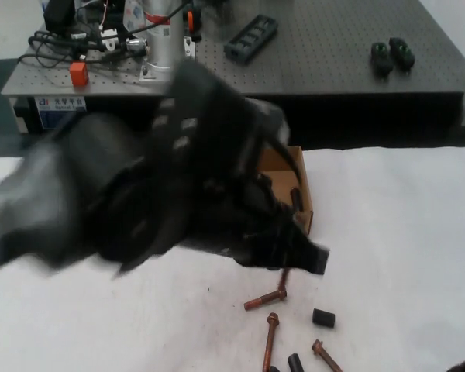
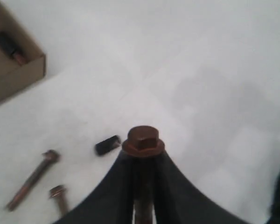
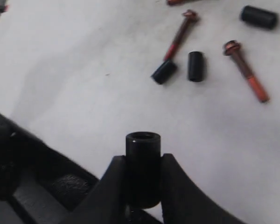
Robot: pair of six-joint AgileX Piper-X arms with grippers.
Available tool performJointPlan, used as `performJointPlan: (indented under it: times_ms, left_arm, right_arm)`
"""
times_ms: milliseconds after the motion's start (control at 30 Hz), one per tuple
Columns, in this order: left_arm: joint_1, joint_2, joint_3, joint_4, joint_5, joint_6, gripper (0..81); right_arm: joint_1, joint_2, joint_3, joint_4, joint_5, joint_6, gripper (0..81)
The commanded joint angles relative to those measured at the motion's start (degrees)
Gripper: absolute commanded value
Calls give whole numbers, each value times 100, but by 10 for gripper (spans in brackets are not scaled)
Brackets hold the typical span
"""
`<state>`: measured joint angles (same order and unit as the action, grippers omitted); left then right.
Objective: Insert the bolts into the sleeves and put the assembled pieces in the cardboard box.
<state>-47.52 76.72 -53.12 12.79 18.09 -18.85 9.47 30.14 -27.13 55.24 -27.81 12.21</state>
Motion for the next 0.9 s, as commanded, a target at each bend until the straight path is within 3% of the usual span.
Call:
performJointPlan:
  times_ms: [0, 167, 333, 667, 867]
  left_arm:
    - [-1, -211, 344, -839, 442, -658, 6]
    - [-1, -306, 743, -1709, 837, -1508, 6]
    - [-1, -306, 785, -1760, 837, -1595, 6]
    - [-1, -306, 781, -1760, 837, -1666, 6]
    - [-1, -306, 781, -1760, 837, -1713, 6]
  right_arm:
    - [275, -57, 355, -1022, -918, 304, 21]
    - [683, -14, 656, -2761, -1140, 960, 21]
    - [962, 331, 712, -3916, -1138, 1272, 21]
    - [1071, 1090, 697, -4247, -1105, 1346, 21]
    - [1071, 1088, 697, -4497, -662, 1346, 21]
